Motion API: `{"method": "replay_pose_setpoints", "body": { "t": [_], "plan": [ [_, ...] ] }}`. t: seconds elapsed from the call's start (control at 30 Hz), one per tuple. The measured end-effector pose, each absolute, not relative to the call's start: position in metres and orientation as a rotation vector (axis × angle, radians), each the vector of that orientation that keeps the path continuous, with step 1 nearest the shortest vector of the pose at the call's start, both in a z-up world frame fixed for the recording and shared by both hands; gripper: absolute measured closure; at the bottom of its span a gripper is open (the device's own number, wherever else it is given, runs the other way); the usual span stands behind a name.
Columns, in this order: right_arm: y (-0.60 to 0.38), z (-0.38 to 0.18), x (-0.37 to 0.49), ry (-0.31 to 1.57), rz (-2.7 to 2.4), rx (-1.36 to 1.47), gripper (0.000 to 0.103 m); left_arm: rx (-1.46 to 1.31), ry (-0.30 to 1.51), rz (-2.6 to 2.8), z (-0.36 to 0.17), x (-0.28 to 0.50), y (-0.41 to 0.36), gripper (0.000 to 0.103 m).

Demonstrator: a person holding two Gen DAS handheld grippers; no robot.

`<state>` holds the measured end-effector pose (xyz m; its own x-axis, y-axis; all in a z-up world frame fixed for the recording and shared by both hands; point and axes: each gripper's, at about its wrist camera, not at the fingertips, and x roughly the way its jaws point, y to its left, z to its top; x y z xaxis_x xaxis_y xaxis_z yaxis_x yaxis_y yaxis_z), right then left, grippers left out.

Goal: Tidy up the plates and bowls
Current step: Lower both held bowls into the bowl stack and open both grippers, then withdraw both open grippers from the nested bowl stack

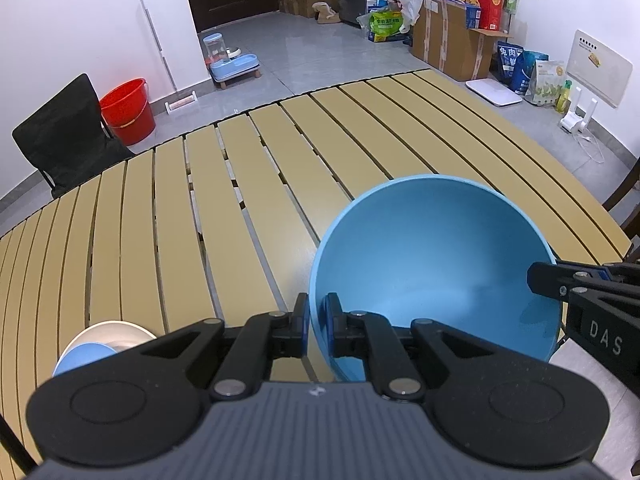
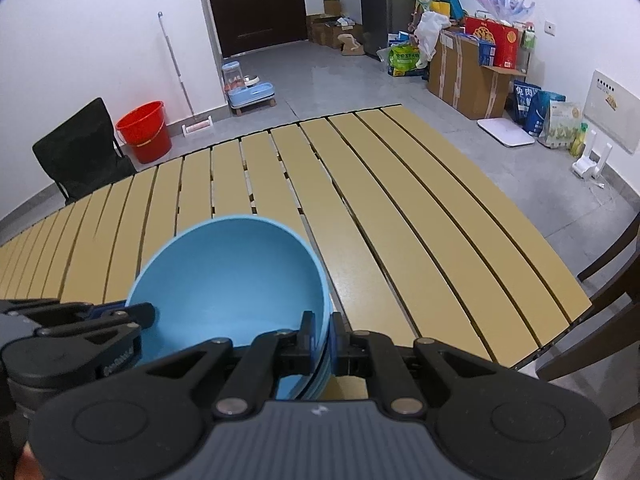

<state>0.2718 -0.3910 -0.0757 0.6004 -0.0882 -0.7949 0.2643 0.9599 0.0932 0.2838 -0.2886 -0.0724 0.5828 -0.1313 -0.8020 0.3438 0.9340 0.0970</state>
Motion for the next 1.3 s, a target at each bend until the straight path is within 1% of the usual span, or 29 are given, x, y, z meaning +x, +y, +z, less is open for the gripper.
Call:
{"method": "replay_pose_setpoints", "body": {
  "t": [0.7, 0.8, 0.83, 0.87, 0.9, 0.93, 0.97, 1.0, 1.03, 1.07, 1.1, 1.13, 1.17, 1.2, 1.23, 1.27, 1.3],
  "plan": [
    [-0.380, -0.083, 0.270, 0.902, -0.211, 0.171, 0.096, 0.268, 0.886, -0.281, -0.083, 0.281, -0.289, 0.094],
    [-0.382, -0.083, 0.271, 0.907, -0.202, 0.184, 0.093, 0.263, 0.881, -0.285, -0.082, 0.278, -0.288, 0.091],
    [-0.383, -0.083, 0.271, 0.906, -0.199, 0.192, 0.091, 0.258, 0.884, -0.290, -0.082, 0.278, -0.287, 0.084],
    [-0.384, -0.083, 0.270, 0.905, -0.197, 0.196, 0.090, 0.248, 0.886, -0.299, -0.081, 0.279, -0.286, 0.073],
    [-0.384, -0.082, 0.270, 0.903, -0.194, 0.199, 0.089, 0.241, 0.881, -0.300, -0.079, 0.279, -0.285, 0.067],
    [-0.384, -0.081, 0.270, 0.902, -0.191, 0.201, 0.085, 0.240, 0.868, -0.297, -0.076, 0.279, -0.283, 0.059],
    [-0.385, -0.080, 0.269, 0.899, -0.185, 0.208, 0.082, 0.240, 0.857, -0.295, -0.074, 0.279, -0.282, 0.056],
    [-0.386, -0.081, 0.267, 0.896, -0.181, 0.216, 0.078, 0.235, 0.854, -0.297, -0.072, 0.278, -0.280, 0.054],
    [-0.387, -0.079, 0.266, 0.891, -0.180, 0.225, 0.073, 0.224, 0.851, -0.298, -0.070, 0.278, -0.277, 0.046],
    [-0.387, -0.078, 0.264, 0.885, -0.181, 0.232, 0.070, 0.213, 0.844, -0.295, -0.068, 0.277, -0.274, 0.033],
    [-0.387, -0.075, 0.262, 0.876, -0.176, 0.237, 0.065, 0.199, 0.831, -0.291, -0.066, 0.276, -0.269, 0.025],
    [-0.386, -0.074, 0.259, 0.865, -0.167, 0.244, 0.056, 0.185, 0.818, -0.290, -0.063, 0.275, -0.265, 0.016],
    [-0.387, -0.073, 0.255, 0.857, -0.160, 0.249, 0.049, 0.175, 0.806, -0.286, -0.061, 0.274, -0.261, 0.013],
    [-0.386, -0.071, 0.252, 0.848, -0.154, 0.252, 0.038, 0.170, 0.799, -0.280, -0.060, 0.273, -0.258, 0.012],
    [-0.385, -0.070, 0.248, 0.839, -0.147, 0.253, 0.029, 0.161, 0.795, -0.276, -0.059, 0.272, -0.254, 0.007],
    [-0.384, -0.069, 0.246, 0.833, -0.145, 0.255, 0.025, 0.150, 0.787, -0.272, -0.057, 0.270, -0.249, 0.000],
    [-0.384, -0.068, 0.243, 0.826, -0.146, 0.259, 0.019, 0.134, 0.772, -0.265, -0.055, 0.268, -0.244, 0.000]
  ]
}}
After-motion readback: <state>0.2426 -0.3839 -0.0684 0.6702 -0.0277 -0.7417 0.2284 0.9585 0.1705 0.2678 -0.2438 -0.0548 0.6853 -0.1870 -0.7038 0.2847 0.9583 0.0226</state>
